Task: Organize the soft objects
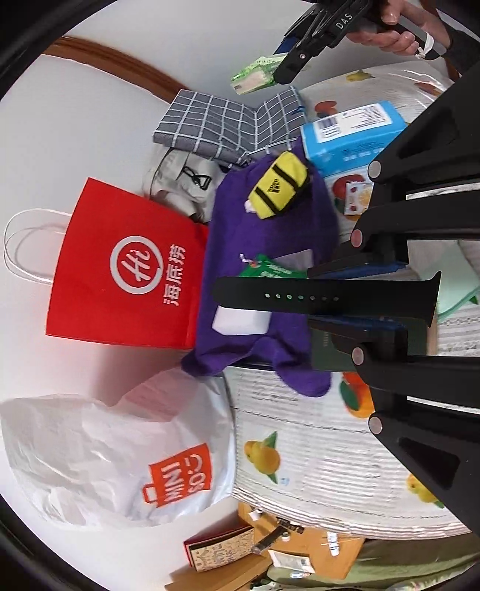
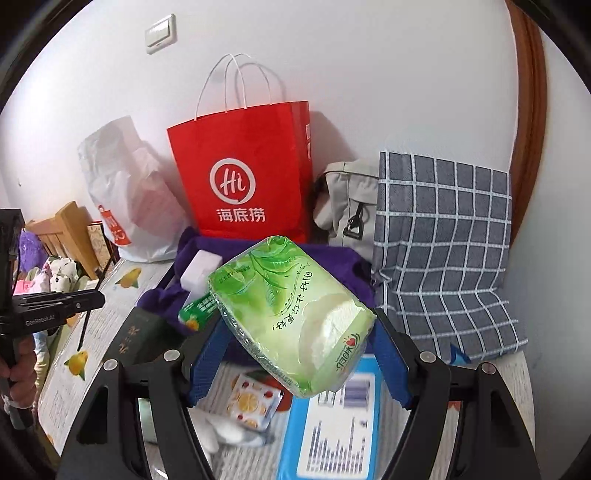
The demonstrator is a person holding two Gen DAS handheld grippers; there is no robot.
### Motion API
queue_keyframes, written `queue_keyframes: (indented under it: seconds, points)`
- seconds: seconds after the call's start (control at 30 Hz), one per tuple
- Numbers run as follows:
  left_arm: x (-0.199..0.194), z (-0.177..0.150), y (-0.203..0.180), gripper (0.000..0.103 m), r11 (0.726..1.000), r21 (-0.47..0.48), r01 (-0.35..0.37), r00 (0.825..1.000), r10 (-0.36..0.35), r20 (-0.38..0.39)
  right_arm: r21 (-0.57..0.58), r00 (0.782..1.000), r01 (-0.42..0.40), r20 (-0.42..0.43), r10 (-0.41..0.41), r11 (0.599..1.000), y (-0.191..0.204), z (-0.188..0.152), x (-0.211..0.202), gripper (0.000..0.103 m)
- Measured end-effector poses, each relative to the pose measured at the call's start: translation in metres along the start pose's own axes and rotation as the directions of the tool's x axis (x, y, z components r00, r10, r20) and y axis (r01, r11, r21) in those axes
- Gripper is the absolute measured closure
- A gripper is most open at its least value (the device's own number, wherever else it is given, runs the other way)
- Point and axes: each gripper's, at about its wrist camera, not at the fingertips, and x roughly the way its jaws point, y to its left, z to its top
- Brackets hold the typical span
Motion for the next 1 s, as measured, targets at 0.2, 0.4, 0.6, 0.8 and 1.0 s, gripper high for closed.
queue_keyframes:
  seconds: [0.2, 0.4, 0.6, 0.8, 1.0]
  points:
    - [0.007, 0.019, -0.002, 0.085, 1.0, 0.006, -0.005, 1.0, 0.005, 0.011, -0.007, 1.0, -0.009, -0.001, 0.009, 1.0, -0.003, 0.02, 0.017, 0.029]
    - [0.013, 0.031, 0.002, 0.085, 1.0, -0.012, -0.004, 1.0, 0.004, 0.016, -0.012, 0.999, -0.041, 0.02, 0.041, 0.999, -0.003, 0.049, 0.032, 0.029]
    - [0.026, 0.043, 0.01, 0.085, 0.999, -0.039, -0.017, 1.0, 0.017, 0.0, 0.004, 0.997, -0.066, 0.035, 0.066, 0.998, -0.01, 0.066, 0.056, 0.029]
    - [0.048, 0.053, 0.005, 0.085, 0.999, -0.042, -0.019, 1.0, 0.018, -0.014, 0.053, 0.996, -0.085, -0.016, 0.086, 0.995, -0.026, 0.055, 0.096, 0.029]
    - [0.087, 0.067, 0.0, 0.085, 0.998, -0.064, -0.026, 0.999, 0.023, -0.036, 0.061, 0.995, -0.074, -0.055, 0.078, 0.995, -0.034, 0.053, 0.123, 0.029]
